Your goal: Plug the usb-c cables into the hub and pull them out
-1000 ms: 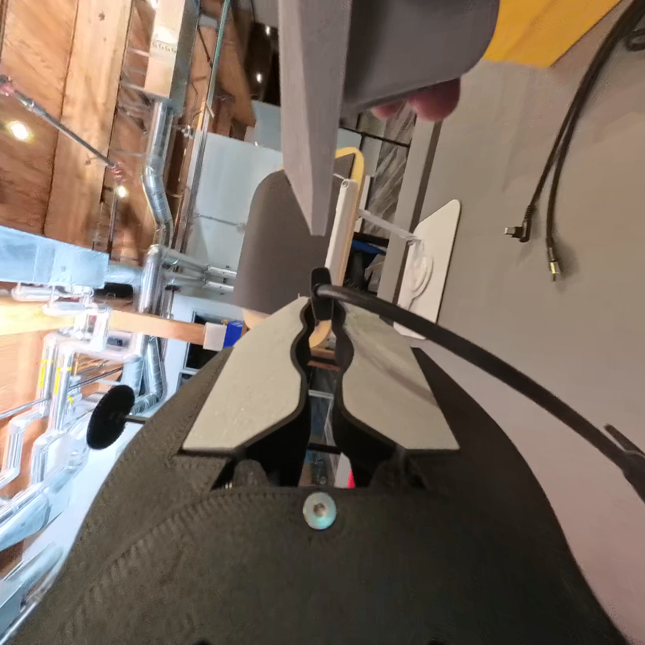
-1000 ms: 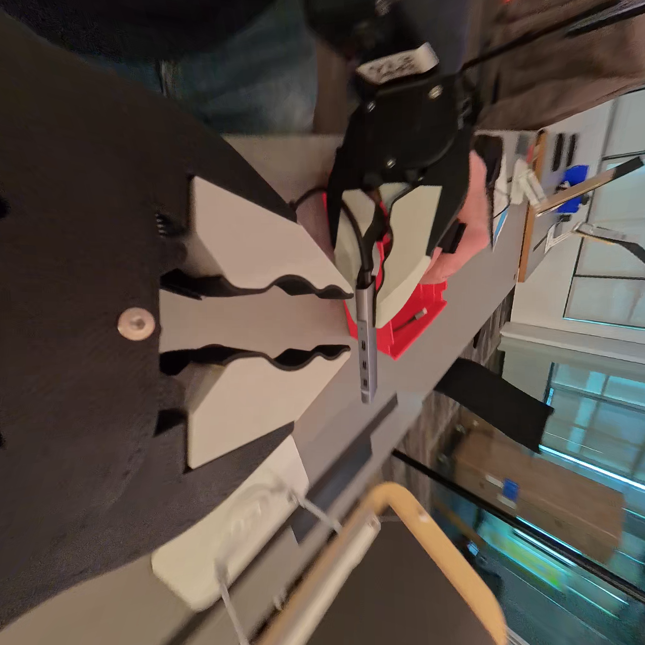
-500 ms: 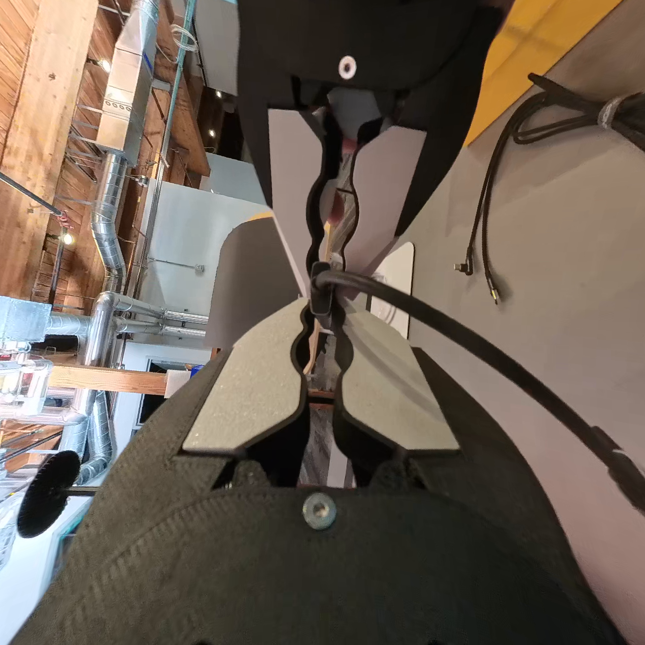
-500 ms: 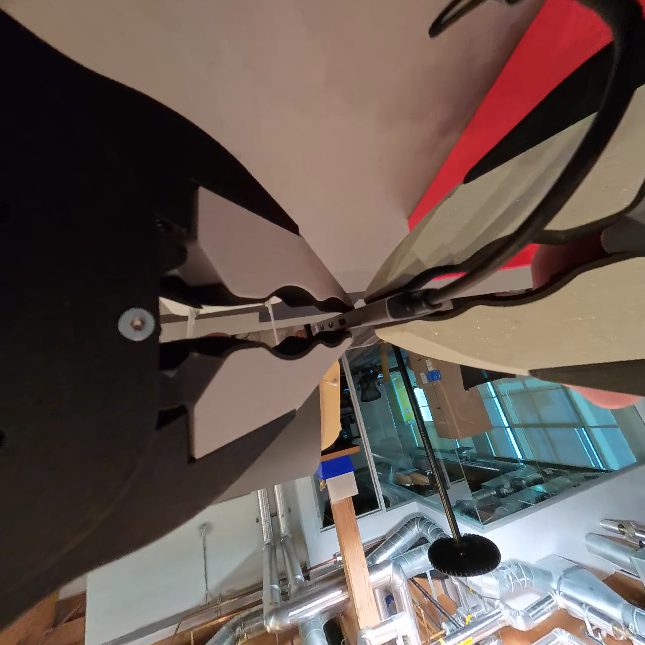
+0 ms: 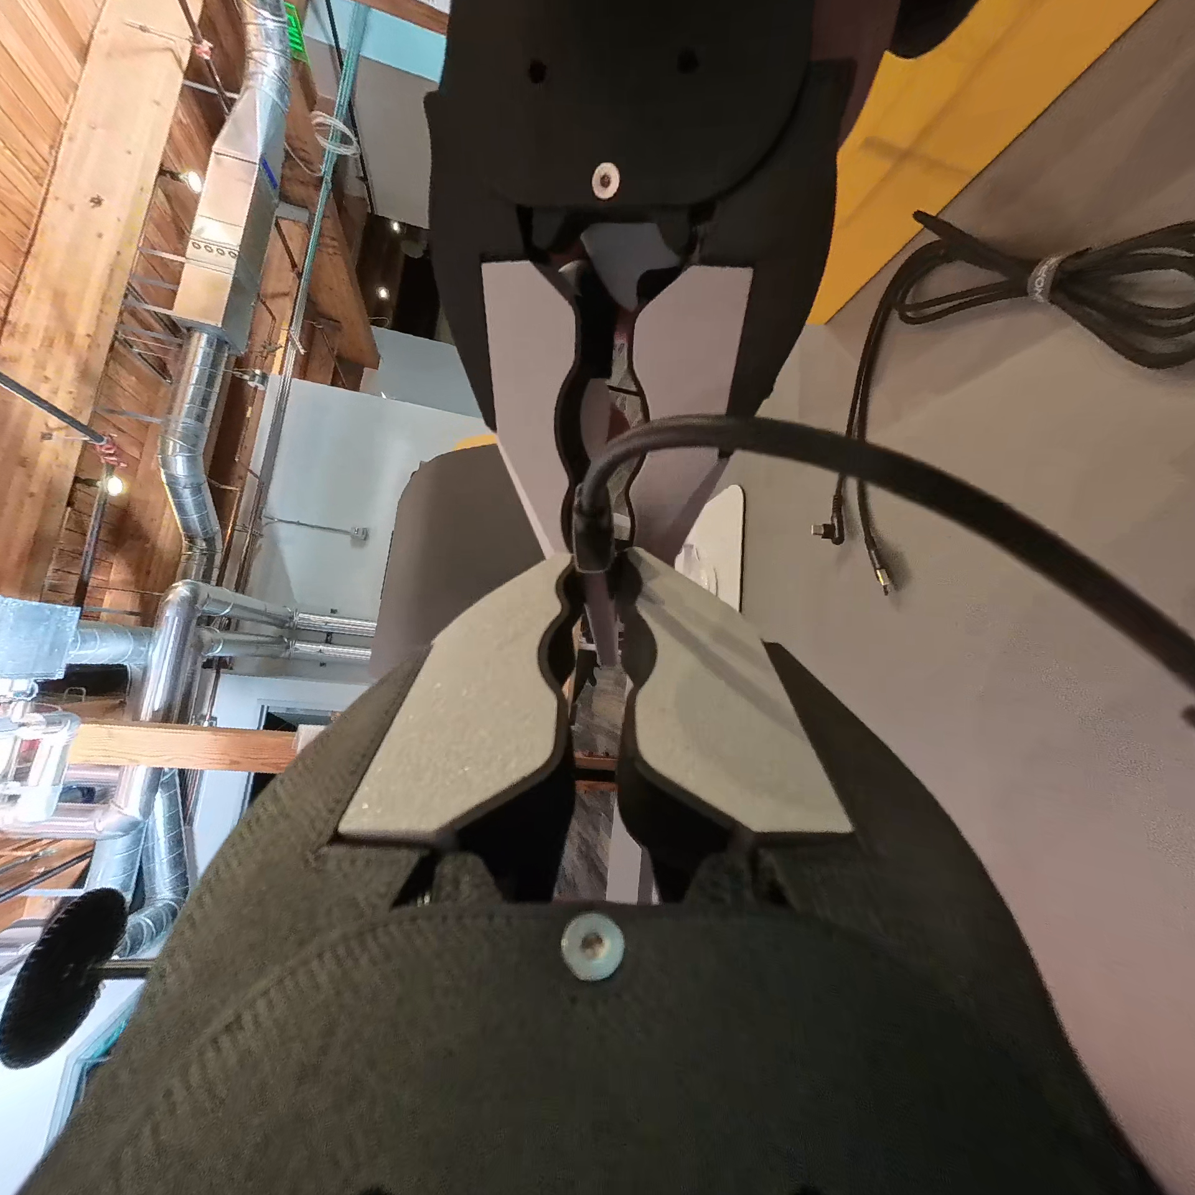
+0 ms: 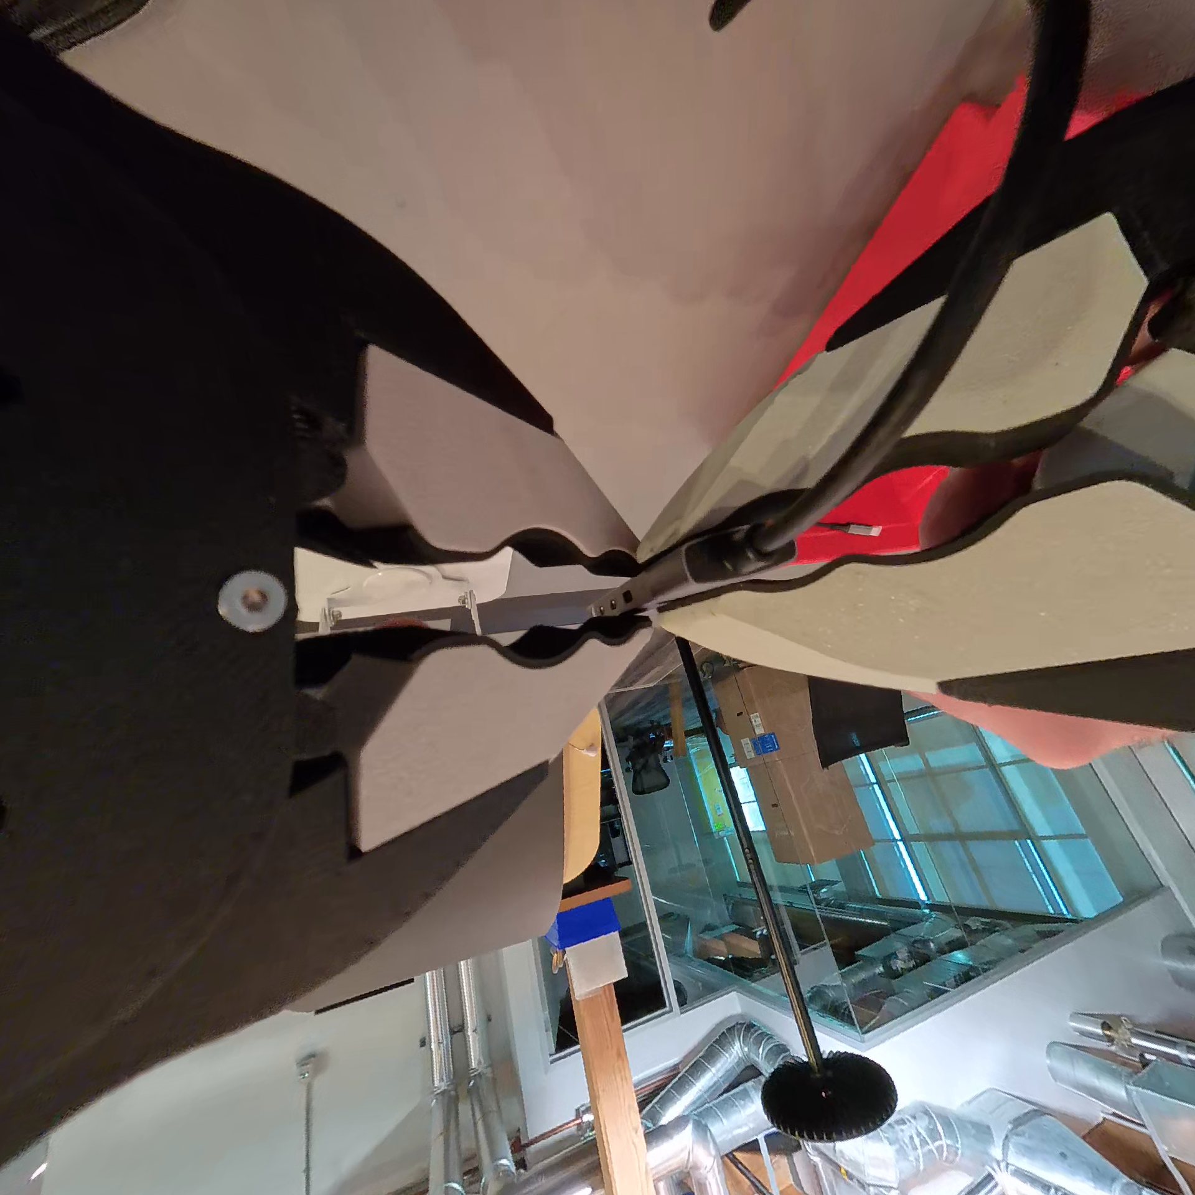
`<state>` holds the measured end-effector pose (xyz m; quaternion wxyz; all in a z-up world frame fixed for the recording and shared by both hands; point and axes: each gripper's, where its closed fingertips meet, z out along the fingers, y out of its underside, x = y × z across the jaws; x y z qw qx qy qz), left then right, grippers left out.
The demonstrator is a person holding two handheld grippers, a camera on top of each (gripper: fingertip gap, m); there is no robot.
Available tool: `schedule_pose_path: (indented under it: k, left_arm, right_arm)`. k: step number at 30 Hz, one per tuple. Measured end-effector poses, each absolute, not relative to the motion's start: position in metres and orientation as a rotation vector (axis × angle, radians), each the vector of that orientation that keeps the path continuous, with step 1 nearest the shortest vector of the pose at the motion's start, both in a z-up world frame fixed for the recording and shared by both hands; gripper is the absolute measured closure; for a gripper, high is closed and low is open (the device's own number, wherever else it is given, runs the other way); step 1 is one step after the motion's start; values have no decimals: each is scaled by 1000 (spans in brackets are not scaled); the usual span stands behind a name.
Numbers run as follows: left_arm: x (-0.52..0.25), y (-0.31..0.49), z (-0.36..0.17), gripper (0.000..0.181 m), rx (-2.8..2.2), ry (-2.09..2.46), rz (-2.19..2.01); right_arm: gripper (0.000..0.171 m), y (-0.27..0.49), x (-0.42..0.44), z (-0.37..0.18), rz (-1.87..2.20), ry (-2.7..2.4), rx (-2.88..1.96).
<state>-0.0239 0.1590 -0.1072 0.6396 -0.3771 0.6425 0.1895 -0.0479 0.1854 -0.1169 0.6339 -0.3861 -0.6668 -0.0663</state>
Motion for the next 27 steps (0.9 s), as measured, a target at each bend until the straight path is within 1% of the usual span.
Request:
schedule_pose_path:
  k: [5, 11, 19, 23, 25, 27]
  left_arm:
    - [-21, 153, -105, 172, -859, 1486, 395]
    - [-16, 145, -104, 172, -856, 1482, 315]
    - [-14, 143, -108, 172, -851, 1490, 315]
    - [-15, 144, -104, 172, -859, 1472, 309]
    - [-18, 146, -102, 173, -877, 1457, 281]
    - [-23, 149, -100, 172, -896, 1438, 252]
  right_arm:
    - [164, 186, -44, -117, -167, -1542, -849]
    - [165, 175, -51, -119, -93, -1578, -830]
    - [165, 172, -51, -123, -89, -1608, -843]
    - [163, 174, -48, -117, -84, -1576, -854]
    - [157, 176, -42, -111, -80, -1539, -870]
    - [157, 181, -30, -105, -64, -1497, -908]
